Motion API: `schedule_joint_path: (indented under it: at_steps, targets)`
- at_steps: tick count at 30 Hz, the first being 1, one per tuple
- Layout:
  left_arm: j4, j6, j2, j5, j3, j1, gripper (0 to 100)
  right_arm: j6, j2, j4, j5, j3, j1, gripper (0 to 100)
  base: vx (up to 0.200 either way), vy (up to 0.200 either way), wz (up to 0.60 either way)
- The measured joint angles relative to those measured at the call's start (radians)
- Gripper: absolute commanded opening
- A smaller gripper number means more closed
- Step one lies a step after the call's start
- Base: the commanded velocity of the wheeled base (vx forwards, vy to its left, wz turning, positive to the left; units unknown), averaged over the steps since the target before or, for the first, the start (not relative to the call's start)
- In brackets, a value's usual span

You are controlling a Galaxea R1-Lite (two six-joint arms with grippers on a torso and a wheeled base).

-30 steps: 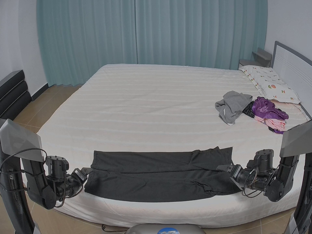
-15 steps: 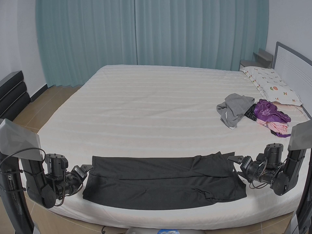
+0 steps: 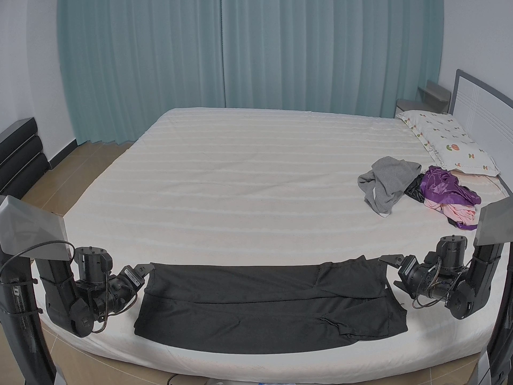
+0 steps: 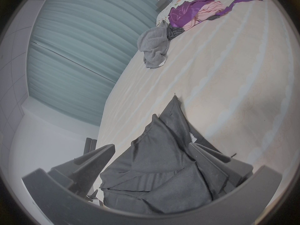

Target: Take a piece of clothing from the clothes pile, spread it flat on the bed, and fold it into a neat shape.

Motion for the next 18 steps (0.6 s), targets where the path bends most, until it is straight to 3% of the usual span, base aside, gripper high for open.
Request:
schedule_joint_path:
  at_steps: [11, 18]
  targets:
    - [0.073, 0.166, 0.09, 0.008, -0.187, 0.002, 100, -0.005, 0.062, -0.009, 0.011, -0.029, -0.042, 100, 0.0, 0.0, 0.0]
    - [0.088, 0.27, 0.154, 0.011, -0.213, -0.002, 100, -0.007, 0.093, -0.047, 0.013, -0.024, -0.039, 100, 0.0, 0.0, 0.0]
